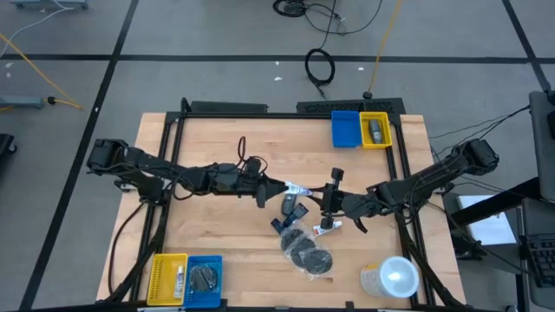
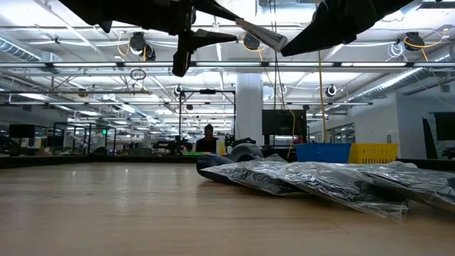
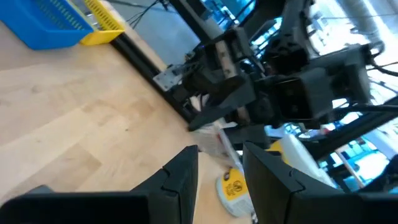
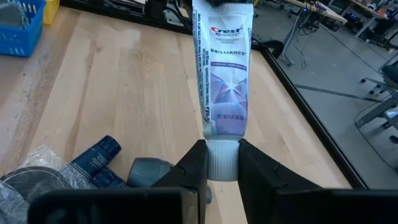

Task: Pick & Place Travel size toiletries
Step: Put the white toothpaste into the bottom yellow bin

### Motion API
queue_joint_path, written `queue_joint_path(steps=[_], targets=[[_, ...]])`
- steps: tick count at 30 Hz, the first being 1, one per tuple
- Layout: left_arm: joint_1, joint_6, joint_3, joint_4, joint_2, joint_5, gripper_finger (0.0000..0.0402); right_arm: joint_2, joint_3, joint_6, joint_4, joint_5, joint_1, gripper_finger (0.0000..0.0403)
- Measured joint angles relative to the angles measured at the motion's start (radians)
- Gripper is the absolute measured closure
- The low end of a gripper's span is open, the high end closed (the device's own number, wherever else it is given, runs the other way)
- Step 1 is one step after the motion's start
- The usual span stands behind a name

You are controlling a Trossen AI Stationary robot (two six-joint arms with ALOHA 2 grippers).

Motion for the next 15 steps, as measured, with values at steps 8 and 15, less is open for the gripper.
queue_joint_path(steps=[8,15], targets=[[0.010,0.049,0.000,-0.006,0.000,0.011,0.0364,0.008,0.000,0.001,0.002,0.003,-0.001,0.0353],[0.010,0.081,0.000,-0.018,0.000,0.042,0.0400,0.032,0.000,0.006,0.001,-0.002,-0.008,0.0353]])
